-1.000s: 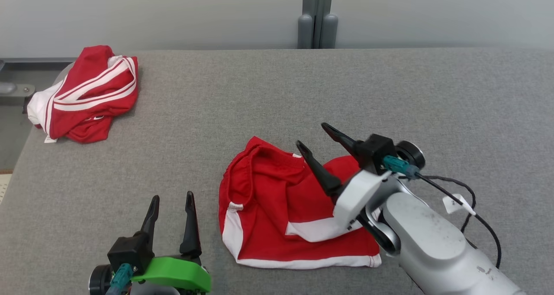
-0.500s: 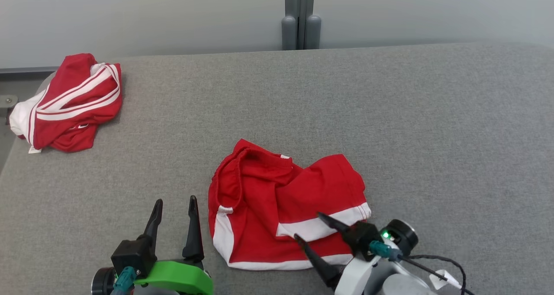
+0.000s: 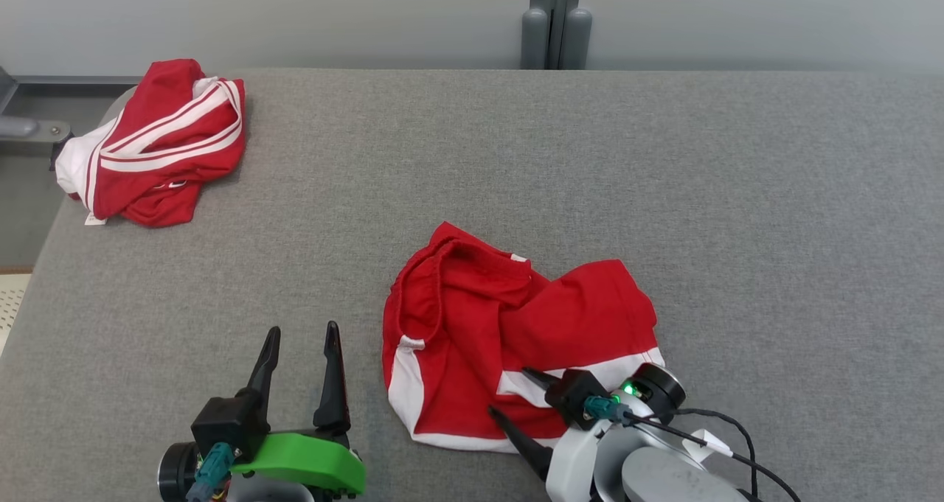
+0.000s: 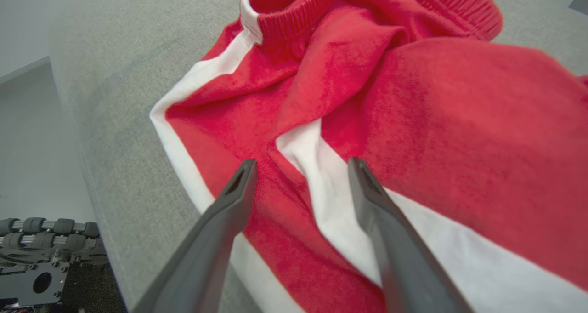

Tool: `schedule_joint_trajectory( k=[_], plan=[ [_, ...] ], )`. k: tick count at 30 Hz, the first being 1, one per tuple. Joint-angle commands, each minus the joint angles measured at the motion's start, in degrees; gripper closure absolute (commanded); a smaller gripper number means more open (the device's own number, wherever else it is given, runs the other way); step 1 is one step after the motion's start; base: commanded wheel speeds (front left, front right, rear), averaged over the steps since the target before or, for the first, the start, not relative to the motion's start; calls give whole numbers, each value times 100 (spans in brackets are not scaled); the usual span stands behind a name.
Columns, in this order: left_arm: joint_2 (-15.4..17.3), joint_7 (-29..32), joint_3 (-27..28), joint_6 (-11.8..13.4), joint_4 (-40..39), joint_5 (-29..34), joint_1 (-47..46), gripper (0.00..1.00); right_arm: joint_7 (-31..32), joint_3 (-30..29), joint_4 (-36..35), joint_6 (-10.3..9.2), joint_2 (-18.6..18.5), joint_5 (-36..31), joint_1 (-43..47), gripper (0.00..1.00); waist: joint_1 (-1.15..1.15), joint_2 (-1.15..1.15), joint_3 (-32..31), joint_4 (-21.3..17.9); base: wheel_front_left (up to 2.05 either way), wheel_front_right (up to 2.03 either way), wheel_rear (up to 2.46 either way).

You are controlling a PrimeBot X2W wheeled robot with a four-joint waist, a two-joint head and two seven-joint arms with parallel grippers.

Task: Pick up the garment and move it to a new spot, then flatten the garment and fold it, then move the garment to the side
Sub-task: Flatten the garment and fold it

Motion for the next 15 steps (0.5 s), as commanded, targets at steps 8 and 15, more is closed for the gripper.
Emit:
schedule_joint_trajectory(
  k=[8, 15],
  plan=[
    [11, -3, 57, 62, -61, -55, -98, 0, -127, -191, 472, -8, 109, 132, -426, 100, 0, 0, 101, 42, 0, 0, 0],
    [11, -3, 69, 71, -77, -64, -124, 0, -152, -825, 89, -8, -26, 30, -652, 100, 0, 0, 126, -91, 0, 0, 0]
  ],
)
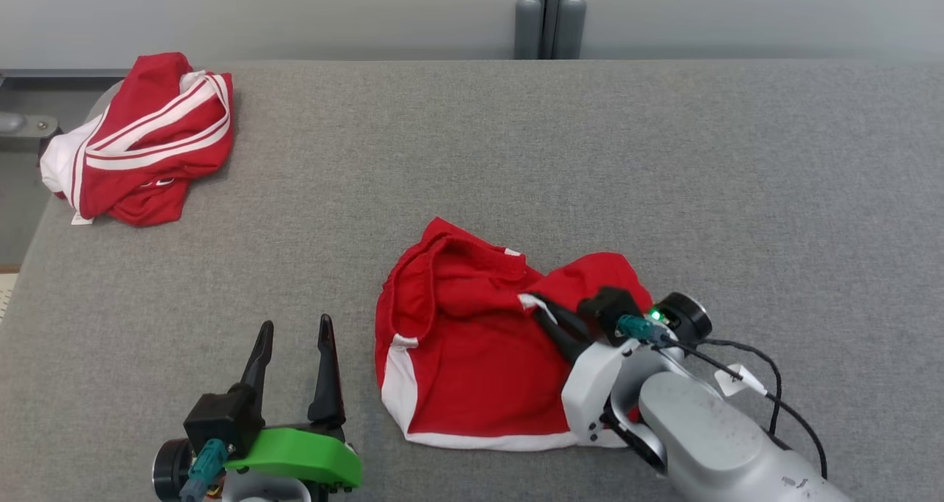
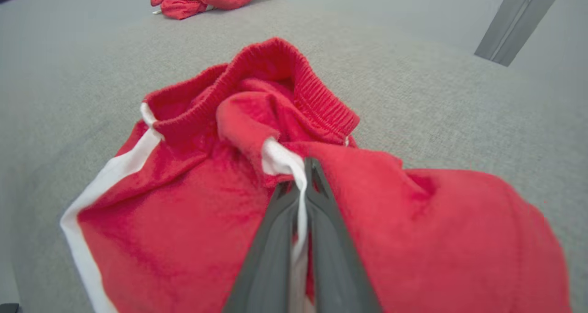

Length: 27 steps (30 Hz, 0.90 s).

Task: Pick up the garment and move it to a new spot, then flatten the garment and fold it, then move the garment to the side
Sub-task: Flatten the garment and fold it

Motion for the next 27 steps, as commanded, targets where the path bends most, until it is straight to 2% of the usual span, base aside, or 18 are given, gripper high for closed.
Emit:
schedule_joint_trajectory(
  k=[1, 5, 9, 15, 20, 21, 27],
  plan=[
    [11, -3, 12, 15, -11, -34, -89, 0, -27, -139, -133, -8, -92, -85, -96, 100, 0, 0, 13, -34, 0, 0, 0],
    [11, -3, -14, 16, -19, -47, -118, 0, -28, -519, -369, -8, -364, -257, -375, 100, 0, 0, 57, -54, 0, 0, 0],
    [11, -3, -75, -13, -15, -58, -190, 0, 56, -671, -303, -8, -648, -443, -857, 100, 0, 0, 145, 14, 0, 0, 0],
    [11, -3, -220, -41, 4, -86, -324, 0, 265, -568, 151, -8, -1071, -636, -1705, 100, 0, 0, 291, 314, 0, 0, 0],
    [11, -3, -315, -6, -33, -127, -400, 0, 203, -662, 691, -9, -1130, -671, -2308, 100, 0, 0, 430, 527, 0, 0, 0],
    [11, -3, -332, 1, -37, -125, -425, 0, 165, -747, 834, -9, -1126, -734, -2426, 0, 0, 0, 463, 558, 0, 0, 0],
    [11, -3, -332, 61, -70, -161, -450, 0, 12, -1182, 1401, -8, -856, -930, -2669, 0, 0, 0, 555, 562, 0, 0, 0]
  ],
)
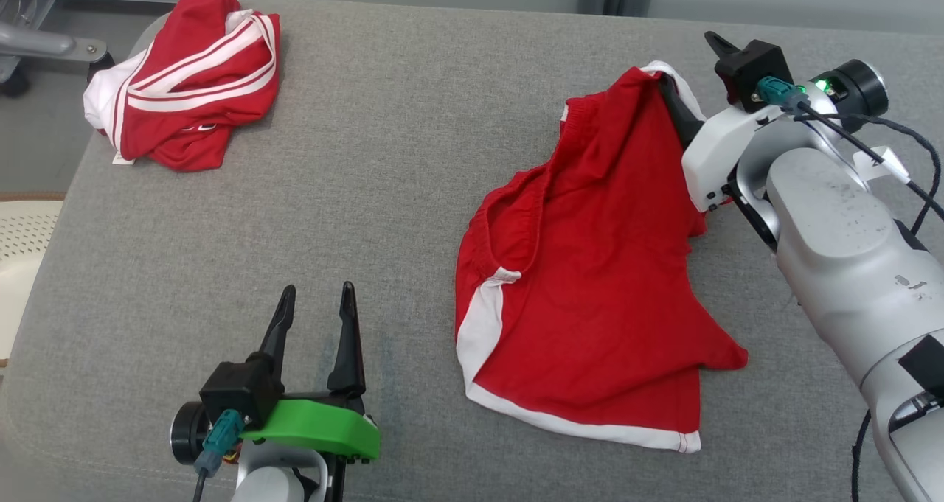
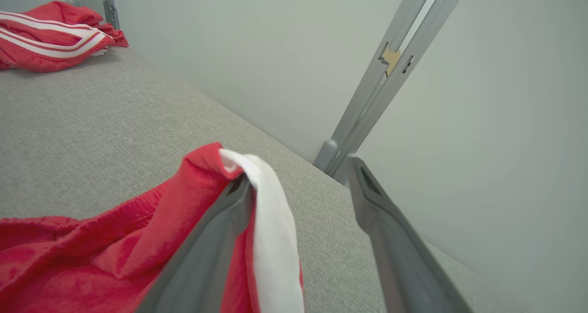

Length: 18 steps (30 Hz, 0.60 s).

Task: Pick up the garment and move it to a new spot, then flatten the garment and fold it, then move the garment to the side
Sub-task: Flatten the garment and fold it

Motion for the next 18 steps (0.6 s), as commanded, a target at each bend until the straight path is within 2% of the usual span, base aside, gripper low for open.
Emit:
schedule_joint_trajectory(
  k=[1, 6, 14, 18],
  plan=[
    [11, -3, 21, 46, -13, -32, -52, 0, -42, -58, 50, -9, 16, -43, 3, 0, 0, 0, 21, -41, 0, 0, 0],
    [11, -3, 94, 43, -14, 6, 22, 0, -69, -269, -283, -8, 39, 198, 334, 0, 0, 0, -58, -276, 0, 0, 0],
    [12, -3, 143, 9, -19, 92, 187, 0, -70, -549, -1782, -8, -444, 869, 1812, 0, 0, 0, -228, -746, 0, 0, 0],
    [12, -3, 141, -3, -6, 105, 255, 0, 42, -421, -2404, -8, -684, 1126, 2706, 0, 0, 0, -285, -931, 0, 0, 0]
  ],
)
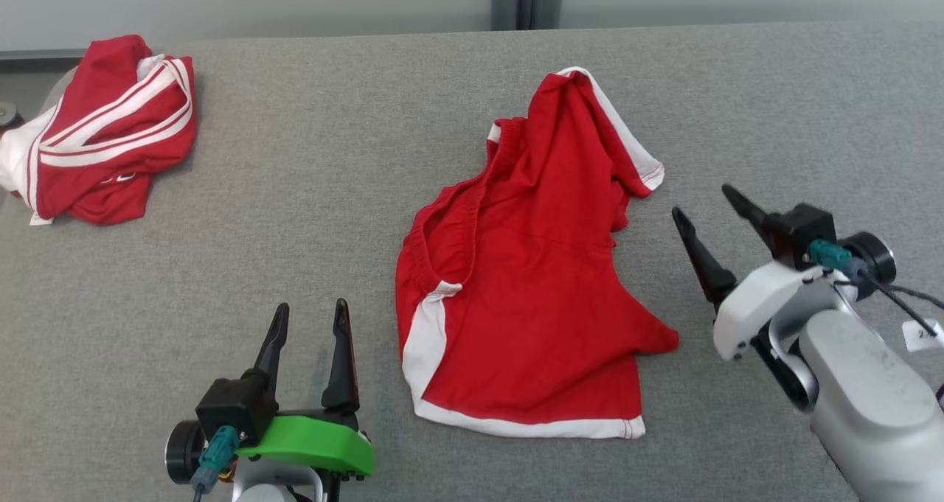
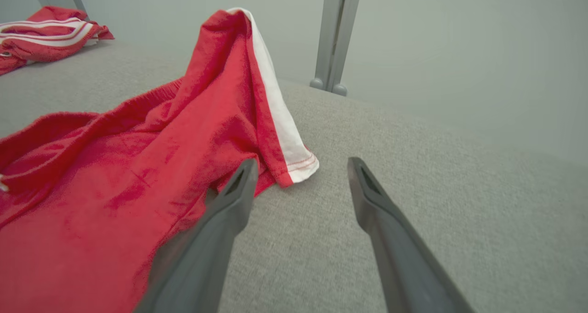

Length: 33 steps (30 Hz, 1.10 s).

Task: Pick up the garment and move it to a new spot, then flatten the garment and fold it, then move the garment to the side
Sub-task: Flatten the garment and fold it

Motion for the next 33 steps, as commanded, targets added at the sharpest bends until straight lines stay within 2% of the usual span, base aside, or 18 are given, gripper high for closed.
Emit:
schedule_joint_trajectory(
  k=[1, 5, 9, 16, 17, 18, 20, 32, 33],
  plan=[
    [14, -2, 16, 2, 5, 49, 59, 0, 96, 82, -259, -8, -74, 77, 270, 0, 0, 0, -101, -196, 0, 0, 0],
    [14, -2, 12, -32, 24, 65, 73, 0, 531, 522, -1050, -8, -245, 274, 940, 0, 0, 0, -115, -277, 0, 0, 0],
    [14, -3, -19, -56, 57, 65, 48, 0, 976, 1049, -1632, -8, -341, 513, 1231, 0, 0, 0, -121, -269, 0, 0, 0],
    [14, -3, -82, -51, 81, 85, -9, 0, 1319, 1676, -1431, -8, -410, 485, 938, 0, 0, 0, -146, -26, 0, 0, 0],
    [14, -3, -67, -36, 73, 77, -8, 0, 1314, 1714, -1338, -8, -431, 445, 866, 34, 0, 0, -149, 15, 0, 0, 0],
    [14, -2, -60, -30, 68, 67, 0, 0, 1344, 1717, -1222, -8, -446, 447, 830, 60, 0, 0, -154, 60, 0, 0, 0],
    [13, -3, -35, -20, 63, 55, 34, 0, 1406, 1748, -1050, -8, -465, 422, 721, 100, 0, 0, -155, 111, 0, 0, 0],
    [13, -3, -34, -5, 39, -14, -40, 0, 1390, 1720, -419, -8, -671, 355, -36, 100, 0, 0, -107, 252, 0, 0, 0],
    [13, -3, -35, -2, 36, -14, -42, 0, 1397, 1741, -414, -8, -677, 396, -54, 96, 0, 0, -106, 259, 0, 0, 0]
  ],
)
